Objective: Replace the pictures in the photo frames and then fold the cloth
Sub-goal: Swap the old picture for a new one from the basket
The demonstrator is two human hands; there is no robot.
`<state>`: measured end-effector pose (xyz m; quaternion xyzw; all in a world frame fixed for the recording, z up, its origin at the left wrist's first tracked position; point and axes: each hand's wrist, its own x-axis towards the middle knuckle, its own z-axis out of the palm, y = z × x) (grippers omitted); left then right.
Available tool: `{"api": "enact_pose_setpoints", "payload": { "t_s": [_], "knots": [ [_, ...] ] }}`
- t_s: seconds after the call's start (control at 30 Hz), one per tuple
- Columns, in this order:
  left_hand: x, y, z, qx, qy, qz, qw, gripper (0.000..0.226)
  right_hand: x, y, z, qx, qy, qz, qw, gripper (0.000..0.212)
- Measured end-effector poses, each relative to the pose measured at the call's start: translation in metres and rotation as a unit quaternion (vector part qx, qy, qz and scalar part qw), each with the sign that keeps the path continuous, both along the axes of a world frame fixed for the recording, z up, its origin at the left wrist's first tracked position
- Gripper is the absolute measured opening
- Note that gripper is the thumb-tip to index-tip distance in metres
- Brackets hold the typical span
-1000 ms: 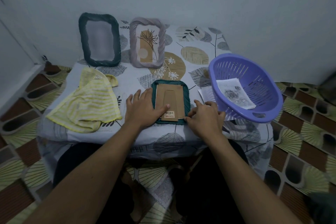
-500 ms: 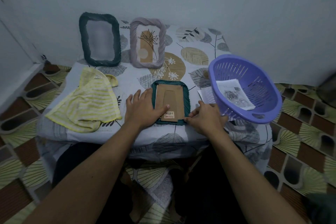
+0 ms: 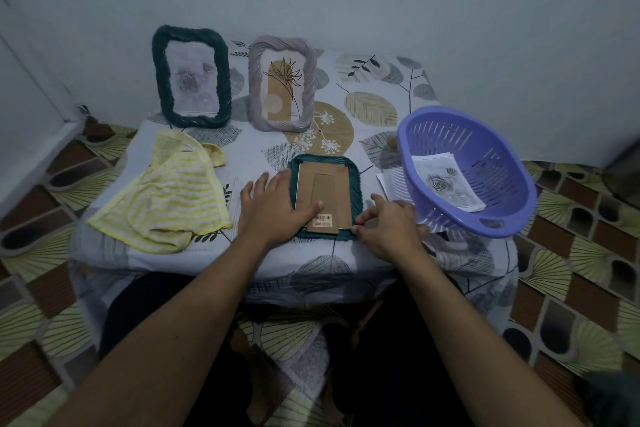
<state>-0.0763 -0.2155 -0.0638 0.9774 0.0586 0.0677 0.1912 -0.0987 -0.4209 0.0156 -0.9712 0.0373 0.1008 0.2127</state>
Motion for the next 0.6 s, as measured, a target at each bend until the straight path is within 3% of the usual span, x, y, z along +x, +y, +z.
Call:
{"api": "enact_pose_setpoints", "payload": {
  "t_s": [0.17, 0.27, 0.47, 0.6],
  "knots": [
    [-0.001, 0.0, 0.0, 0.0, -0.004, -0.001, 1.0, 0.099, -0.009, 0.0, 0.003, -0.115, -0.044, 0.043, 0.991, 0.029],
    [-0.001, 0.0, 0.0, -0.002, -0.005, -0.002, 1.0, 0.099, -0.014, -0.001, 0.004, -0.119, -0.064, 0.039, 0.99, 0.021],
    [0.0, 0.0, -0.001, -0.005, -0.004, -0.002, 1.0, 0.099, -0.018, 0.004, -0.002, -0.144, -0.103, 0.04, 0.983, 0.03],
    [0.0, 0.0, -0.001, -0.006, -0.003, 0.0, 1.0, 0.099, -0.012, 0.004, -0.008, -0.093, -0.084, 0.023, 0.992, 0.036]
  ]
}}
